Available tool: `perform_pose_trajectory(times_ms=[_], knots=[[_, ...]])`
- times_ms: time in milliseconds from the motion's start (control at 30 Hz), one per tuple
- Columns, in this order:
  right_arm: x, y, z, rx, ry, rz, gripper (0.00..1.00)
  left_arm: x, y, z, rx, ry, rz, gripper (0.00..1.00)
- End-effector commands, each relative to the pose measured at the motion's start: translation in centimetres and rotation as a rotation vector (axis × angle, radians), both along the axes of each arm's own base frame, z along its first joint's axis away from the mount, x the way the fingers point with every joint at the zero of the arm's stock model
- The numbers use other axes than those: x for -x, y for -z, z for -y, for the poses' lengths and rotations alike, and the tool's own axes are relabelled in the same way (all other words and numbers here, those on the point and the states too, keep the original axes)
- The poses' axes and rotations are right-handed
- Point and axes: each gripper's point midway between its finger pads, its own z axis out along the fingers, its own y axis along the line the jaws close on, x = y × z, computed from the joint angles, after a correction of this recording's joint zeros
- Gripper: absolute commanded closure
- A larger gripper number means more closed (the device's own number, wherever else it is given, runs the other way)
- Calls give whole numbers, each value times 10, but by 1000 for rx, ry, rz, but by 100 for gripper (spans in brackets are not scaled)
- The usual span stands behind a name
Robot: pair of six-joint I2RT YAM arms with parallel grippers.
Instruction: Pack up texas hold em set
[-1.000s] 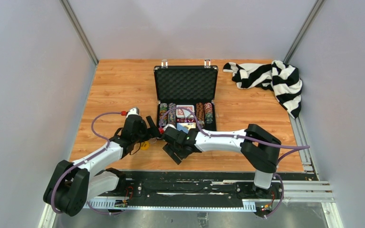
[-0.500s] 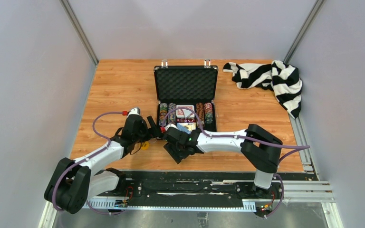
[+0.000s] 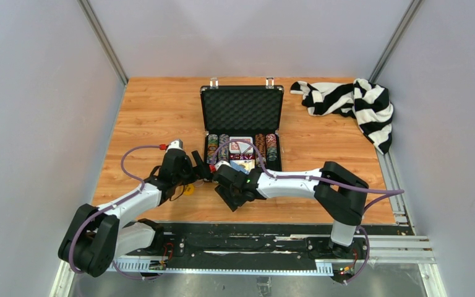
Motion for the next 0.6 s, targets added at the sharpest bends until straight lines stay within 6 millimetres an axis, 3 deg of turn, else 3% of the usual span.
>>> perform_pose_trajectory(times_ms=[0,300,433,567], knots=[[9,-2,9,1,-22,-33,49,1,5,-2,-1,-1,-10,5],[3,-27,4,-40,-43,12,48,1,3,-3,-2,-3,-4,5],[3,-19,1,-24,-49,3,33,1,4,-2,-1,-2,-7,5],[3,-8,-5,-20,-53,-14,29,2,3,-3,-5,-2,-4,5]])
